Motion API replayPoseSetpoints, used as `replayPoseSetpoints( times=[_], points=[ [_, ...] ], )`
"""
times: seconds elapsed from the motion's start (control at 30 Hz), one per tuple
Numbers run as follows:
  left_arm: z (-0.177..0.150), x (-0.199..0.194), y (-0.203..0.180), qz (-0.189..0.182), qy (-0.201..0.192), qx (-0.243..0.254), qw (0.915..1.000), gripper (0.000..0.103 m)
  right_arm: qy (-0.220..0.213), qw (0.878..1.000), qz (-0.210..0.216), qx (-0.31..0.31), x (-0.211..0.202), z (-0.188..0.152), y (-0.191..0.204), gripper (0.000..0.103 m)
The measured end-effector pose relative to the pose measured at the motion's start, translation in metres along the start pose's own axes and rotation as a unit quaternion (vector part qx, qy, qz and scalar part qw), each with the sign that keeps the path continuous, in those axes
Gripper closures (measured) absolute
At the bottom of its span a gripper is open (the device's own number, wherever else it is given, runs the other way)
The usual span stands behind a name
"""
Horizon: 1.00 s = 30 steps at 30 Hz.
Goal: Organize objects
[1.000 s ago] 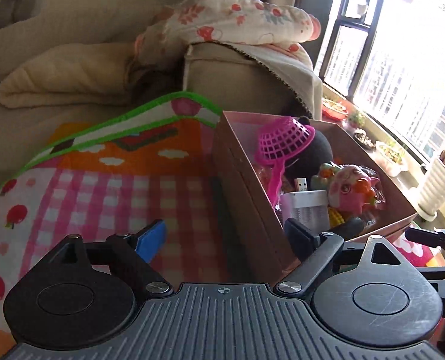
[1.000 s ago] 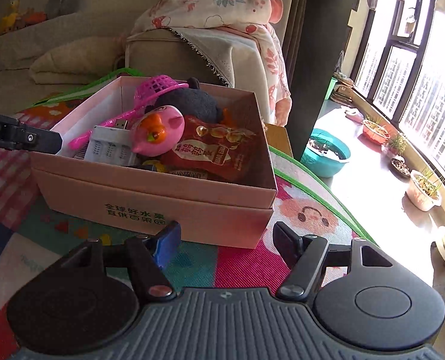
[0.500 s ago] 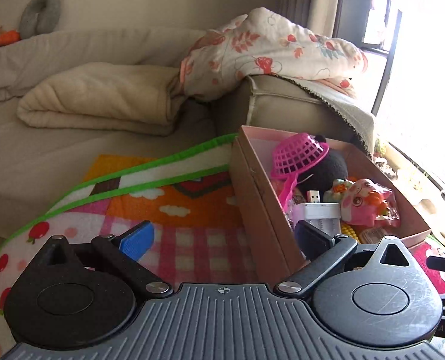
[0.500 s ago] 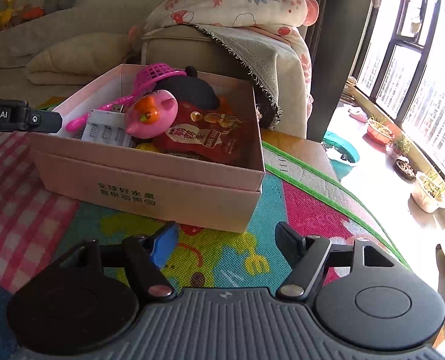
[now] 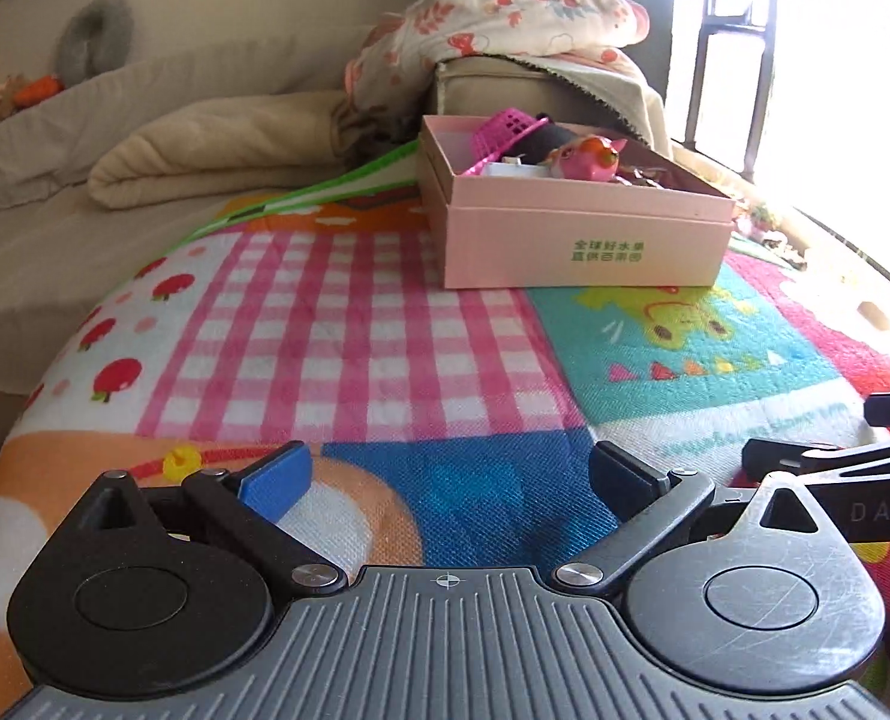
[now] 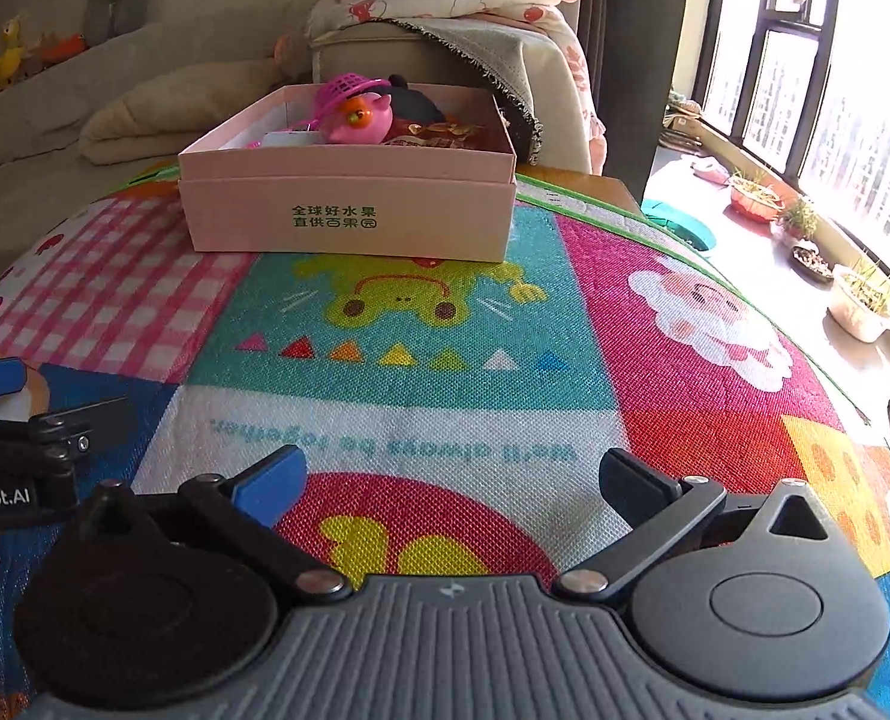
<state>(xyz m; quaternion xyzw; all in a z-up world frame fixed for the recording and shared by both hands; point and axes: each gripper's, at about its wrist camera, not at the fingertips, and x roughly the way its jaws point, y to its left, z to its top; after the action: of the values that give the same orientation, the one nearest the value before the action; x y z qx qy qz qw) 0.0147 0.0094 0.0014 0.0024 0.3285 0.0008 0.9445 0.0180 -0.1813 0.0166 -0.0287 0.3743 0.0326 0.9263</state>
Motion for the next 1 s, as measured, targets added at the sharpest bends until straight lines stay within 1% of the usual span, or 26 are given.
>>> replayPoseSetpoints(
  times=[0.03,0.07,0.1,0.17,0.47,1.0],
  points=[
    [0.001,0.004,-0.001,0.011,0.007,-0.005,0.9999,0.001,0.001,1.000,0.009,0.012,0.002,0.000,-0.004,0.000],
    [0.002,0.007,-0.002,0.018,0.010,-0.006,0.9998,0.000,-0.009,1.000,0.017,0.022,0.001,-0.003,-0.008,0.000],
    [0.002,0.008,-0.005,0.021,0.010,-0.003,0.9997,0.000,-0.027,0.999,0.012,0.018,0.002,-0.006,-0.010,0.000],
    [0.002,0.008,-0.007,0.023,0.009,-0.003,0.9997,0.000,-0.033,0.999,0.011,0.028,0.003,-0.007,-0.013,0.000],
    [0.002,0.011,-0.012,0.016,0.010,-0.005,0.9998,0.000,-0.036,0.999,0.006,0.017,0.011,0.000,-0.009,0.000],
    [0.001,0.010,-0.013,0.015,0.010,-0.006,0.9998,0.000,-0.041,0.999,0.008,0.021,0.012,-0.002,-0.009,0.000]
  ],
)
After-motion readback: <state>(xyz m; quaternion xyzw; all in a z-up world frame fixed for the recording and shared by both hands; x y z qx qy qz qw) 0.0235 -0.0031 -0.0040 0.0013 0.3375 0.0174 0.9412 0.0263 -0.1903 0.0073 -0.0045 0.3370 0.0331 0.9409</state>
